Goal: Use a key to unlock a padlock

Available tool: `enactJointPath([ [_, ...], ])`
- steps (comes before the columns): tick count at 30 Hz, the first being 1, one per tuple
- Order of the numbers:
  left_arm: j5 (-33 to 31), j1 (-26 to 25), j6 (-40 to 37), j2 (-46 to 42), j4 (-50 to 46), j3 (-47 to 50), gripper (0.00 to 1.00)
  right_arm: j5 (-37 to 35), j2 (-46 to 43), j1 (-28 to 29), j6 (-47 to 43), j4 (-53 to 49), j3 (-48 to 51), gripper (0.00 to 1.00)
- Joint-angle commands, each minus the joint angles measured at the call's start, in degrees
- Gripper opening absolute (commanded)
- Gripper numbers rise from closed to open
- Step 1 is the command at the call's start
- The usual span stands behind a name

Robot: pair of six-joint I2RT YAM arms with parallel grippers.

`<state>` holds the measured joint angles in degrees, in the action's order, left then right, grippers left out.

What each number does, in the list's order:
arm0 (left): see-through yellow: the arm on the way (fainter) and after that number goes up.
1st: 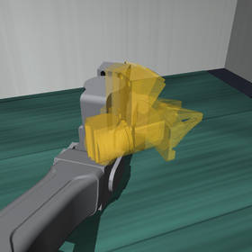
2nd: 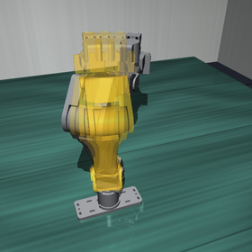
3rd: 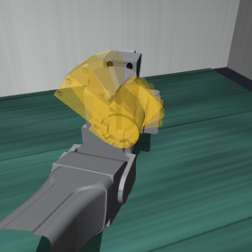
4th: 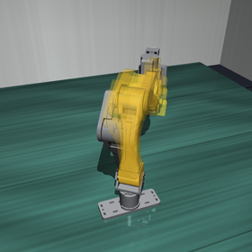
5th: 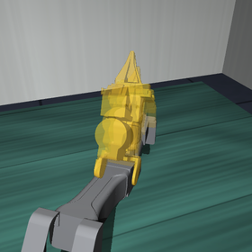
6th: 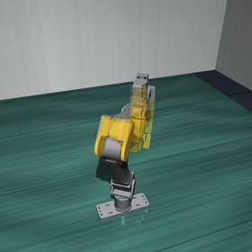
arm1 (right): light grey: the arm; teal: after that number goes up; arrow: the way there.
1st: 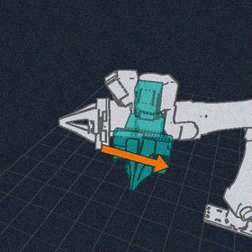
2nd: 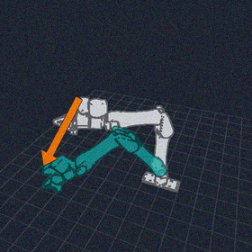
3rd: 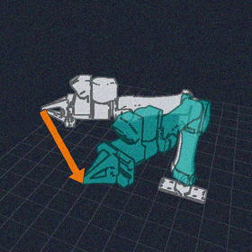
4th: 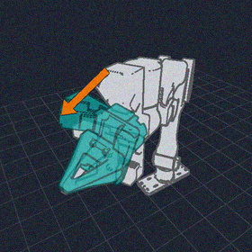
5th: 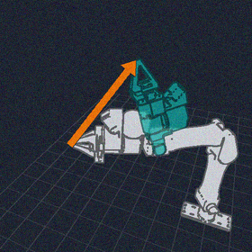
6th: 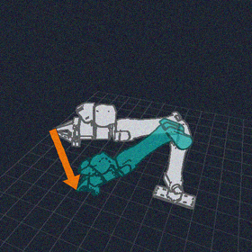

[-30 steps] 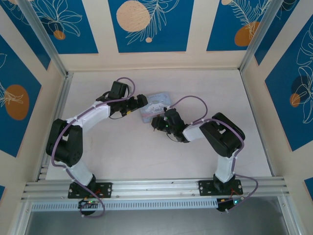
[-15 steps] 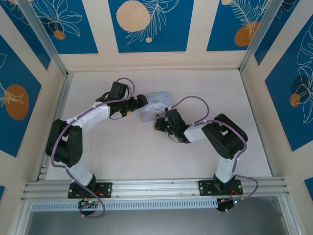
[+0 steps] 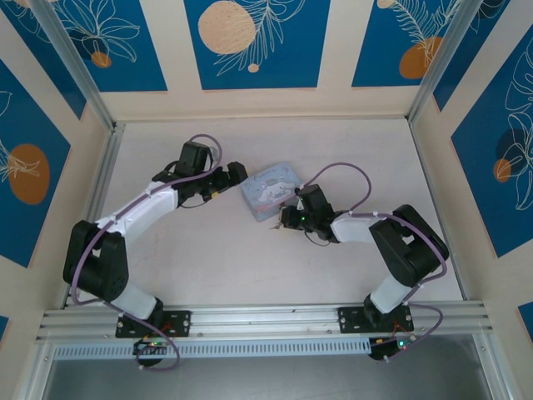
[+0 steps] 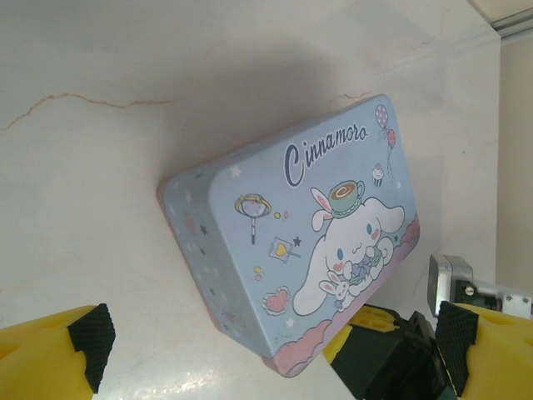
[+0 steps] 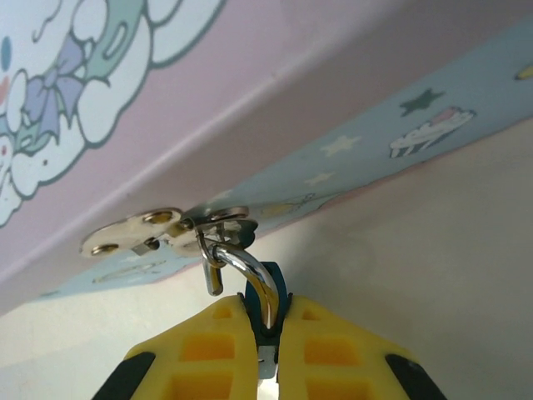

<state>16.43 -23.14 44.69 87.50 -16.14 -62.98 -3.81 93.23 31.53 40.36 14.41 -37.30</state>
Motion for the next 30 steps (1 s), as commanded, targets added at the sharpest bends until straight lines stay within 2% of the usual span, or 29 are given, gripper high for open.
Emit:
enactJointPath([
  [1, -1.2, -1.3, 1.1, -2.3, -2.3, 1.7, 1.00, 2.8, -1.3, -1.5, -2.7, -6.2, 2.3, 0.00],
  [7, -2.2, -3.2, 1.5, -2.6, -2.4, 1.9, 1.00, 3.9, -2.0, -2.8, -2.2, -6.0, 2.8, 0.05],
  [14, -4.8, -5.0, -0.2, 0.1, -3.4, -0.1, 1.00, 5.4, -1.8, -3.5, -0.6, -3.7, 4.7, 0.00],
  [30, -20.2, -14.1, -7.8, 10.1, -8.7, -5.6, 1.00, 8.6, -0.6, -5.6, 4.0, 3.8, 9.2, 0.00],
])
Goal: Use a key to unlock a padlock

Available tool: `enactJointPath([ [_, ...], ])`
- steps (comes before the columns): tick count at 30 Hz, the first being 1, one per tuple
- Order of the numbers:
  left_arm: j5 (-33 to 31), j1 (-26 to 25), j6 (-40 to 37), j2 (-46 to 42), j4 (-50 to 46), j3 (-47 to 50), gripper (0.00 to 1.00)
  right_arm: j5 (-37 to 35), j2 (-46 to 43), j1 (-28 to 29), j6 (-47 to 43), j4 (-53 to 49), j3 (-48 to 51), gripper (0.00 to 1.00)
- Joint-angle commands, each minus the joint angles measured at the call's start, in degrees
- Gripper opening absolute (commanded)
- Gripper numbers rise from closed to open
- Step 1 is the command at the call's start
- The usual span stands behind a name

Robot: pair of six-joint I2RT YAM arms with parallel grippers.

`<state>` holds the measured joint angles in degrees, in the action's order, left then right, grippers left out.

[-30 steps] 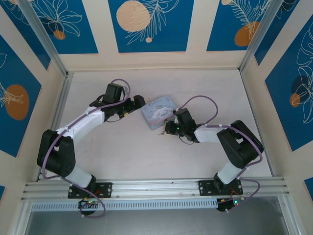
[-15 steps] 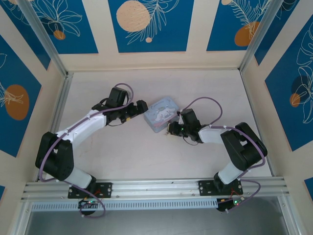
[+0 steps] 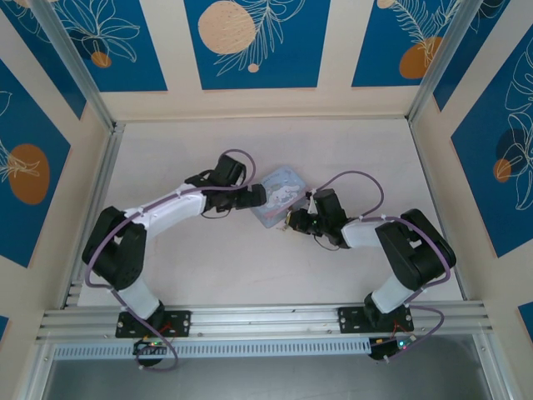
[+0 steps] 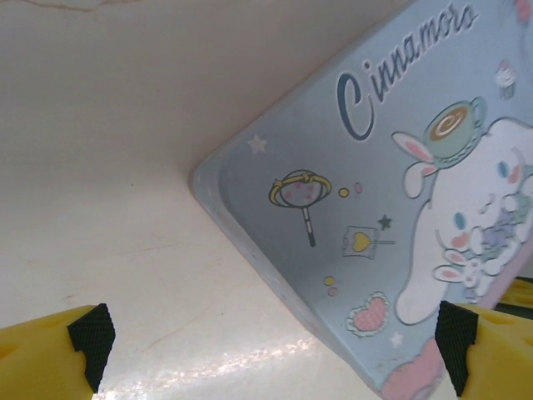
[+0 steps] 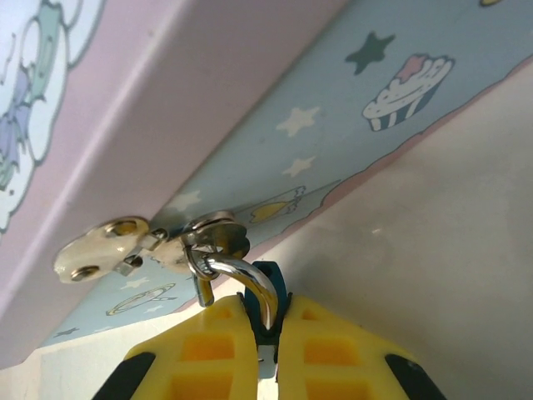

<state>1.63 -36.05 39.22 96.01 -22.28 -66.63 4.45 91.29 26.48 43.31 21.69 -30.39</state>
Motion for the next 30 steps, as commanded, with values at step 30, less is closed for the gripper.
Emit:
enactJointPath([
  [30, -18.4, -7.6, -5.9, 9.1, -9.4, -2.1, 0.99, 10.8, 9.3, -6.7, 18.2, 16.0, 5.6, 0.00],
])
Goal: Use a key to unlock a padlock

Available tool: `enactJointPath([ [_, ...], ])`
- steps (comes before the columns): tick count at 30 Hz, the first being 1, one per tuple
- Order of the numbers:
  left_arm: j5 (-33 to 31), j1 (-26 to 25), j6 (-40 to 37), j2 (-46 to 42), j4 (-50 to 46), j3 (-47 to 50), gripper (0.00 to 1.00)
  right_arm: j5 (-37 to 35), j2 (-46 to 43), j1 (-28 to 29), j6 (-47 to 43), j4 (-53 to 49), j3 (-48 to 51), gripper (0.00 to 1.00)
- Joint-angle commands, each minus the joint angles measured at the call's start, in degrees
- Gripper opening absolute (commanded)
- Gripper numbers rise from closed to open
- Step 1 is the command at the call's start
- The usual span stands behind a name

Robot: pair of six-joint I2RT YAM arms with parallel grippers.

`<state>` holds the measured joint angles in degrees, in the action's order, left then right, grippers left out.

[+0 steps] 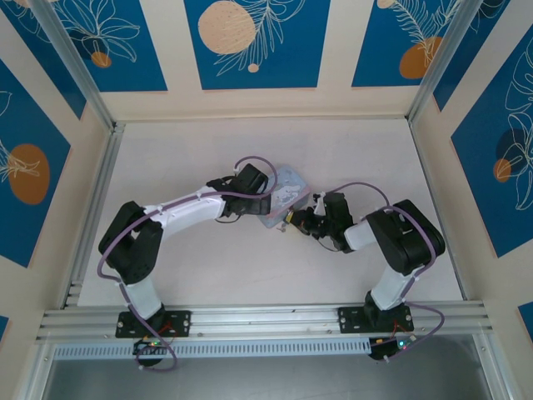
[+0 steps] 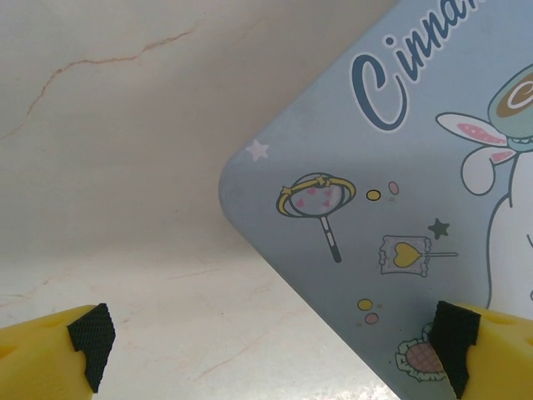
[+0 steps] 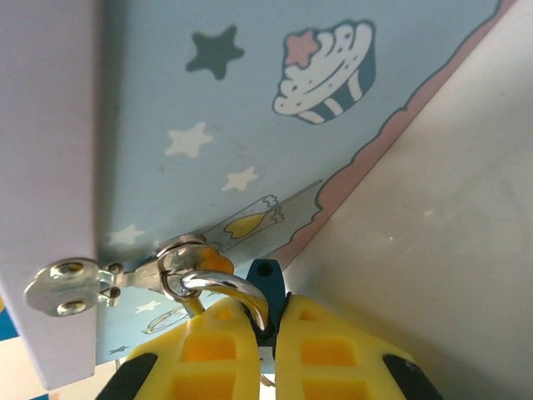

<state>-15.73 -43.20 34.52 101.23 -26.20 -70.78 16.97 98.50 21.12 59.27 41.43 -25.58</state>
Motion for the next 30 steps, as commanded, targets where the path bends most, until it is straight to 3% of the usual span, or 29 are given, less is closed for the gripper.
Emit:
enactJointPath([
  [1, -0.9, -0.5, -1.2, 4.0, -5.5, 1.9, 0.99, -1.4, 2.1, -1.9, 2.3, -3.8, 0.7, 0.00],
  [11, -0.8, -0.4, -1.1, 4.8, -5.9, 1.9, 0.98, 1.6, 1.1, -7.3, 2.3, -6.6, -2.7, 0.00],
  [20, -0.3, -0.4, -0.7, 5.0, -5.9, 1.8, 0.98, 3.5, -0.5, -11.9, -2.9, -16.4, -6.0, 0.00],
  [30, 0.1, -0.4, -0.6, 5.0, -6.0, 1.4, 0.97, 0.2, -3.2, -11.8, -9.0, -28.2, -8.8, 0.00],
])
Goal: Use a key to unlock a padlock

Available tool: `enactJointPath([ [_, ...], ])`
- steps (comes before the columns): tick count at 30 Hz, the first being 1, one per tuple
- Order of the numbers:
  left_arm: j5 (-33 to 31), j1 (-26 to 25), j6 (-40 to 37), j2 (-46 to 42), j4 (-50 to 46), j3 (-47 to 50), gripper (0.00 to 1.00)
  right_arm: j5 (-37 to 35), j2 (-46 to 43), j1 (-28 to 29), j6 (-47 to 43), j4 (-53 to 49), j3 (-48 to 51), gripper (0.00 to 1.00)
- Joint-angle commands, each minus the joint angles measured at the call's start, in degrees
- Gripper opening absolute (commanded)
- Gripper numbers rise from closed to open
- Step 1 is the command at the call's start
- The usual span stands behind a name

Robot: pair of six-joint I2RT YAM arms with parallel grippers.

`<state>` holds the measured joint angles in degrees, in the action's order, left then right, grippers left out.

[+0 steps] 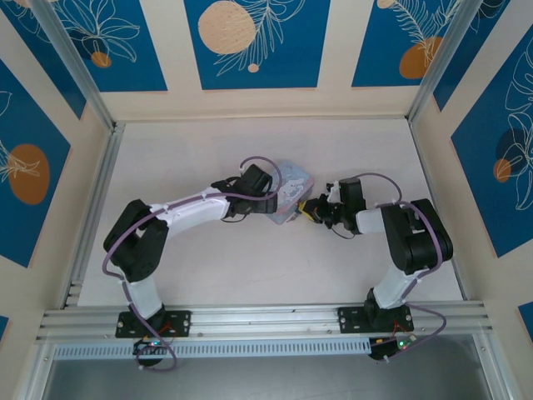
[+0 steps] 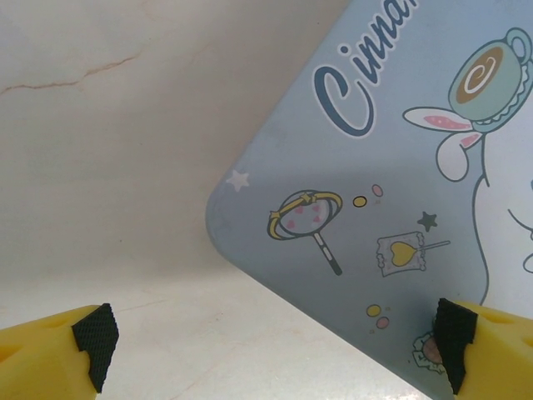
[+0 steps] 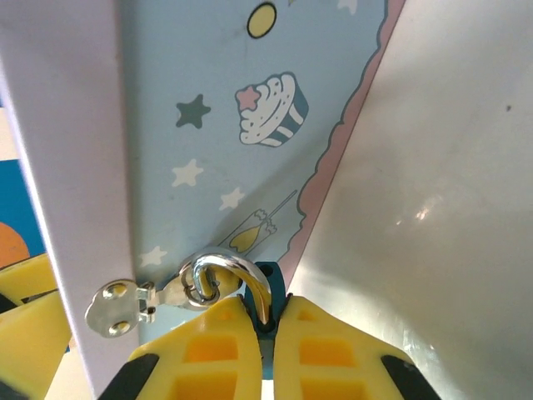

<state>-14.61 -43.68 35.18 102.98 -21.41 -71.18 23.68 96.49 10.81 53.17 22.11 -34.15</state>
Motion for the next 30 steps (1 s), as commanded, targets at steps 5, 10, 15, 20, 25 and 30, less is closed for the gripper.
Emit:
enactJointPath([
  [5, -0.6, 0.0, -0.9, 3.4, -10.6, 1.6, 0.97, -8.0, -1.7, -0.7, -3.6, -9.5, 0.7, 0.00],
  [10, -0.2, 0.1, -0.9, 3.8, -10.7, 1.1, 0.97, -9.3, -1.2, -0.1, -3.5, -9.3, 1.3, 0.00],
  [15, -0.1, 0.1, -1.0, 4.2, -10.8, 0.8, 0.97, -7.4, -0.2, -0.4, -2.6, -8.5, -0.3, 0.00],
  [20, 0.0, 0.1, -0.9, 4.6, -10.9, 0.5, 0.96, -6.5, 0.6, -1.1, -4.5, -13.1, -5.3, 0.00],
  [25, 0.1, 0.1, -1.0, 5.1, -11.5, 0.1, 0.95, -6.1, 1.7, -2.4, -7.7, -21.3, -11.0, 0.00],
  [30, 0.2, 0.0, -1.2, 5.4, -12.0, -0.3, 0.95, -7.0, 2.7, -3.7, -10.3, -31.2, -16.8, 0.00],
])
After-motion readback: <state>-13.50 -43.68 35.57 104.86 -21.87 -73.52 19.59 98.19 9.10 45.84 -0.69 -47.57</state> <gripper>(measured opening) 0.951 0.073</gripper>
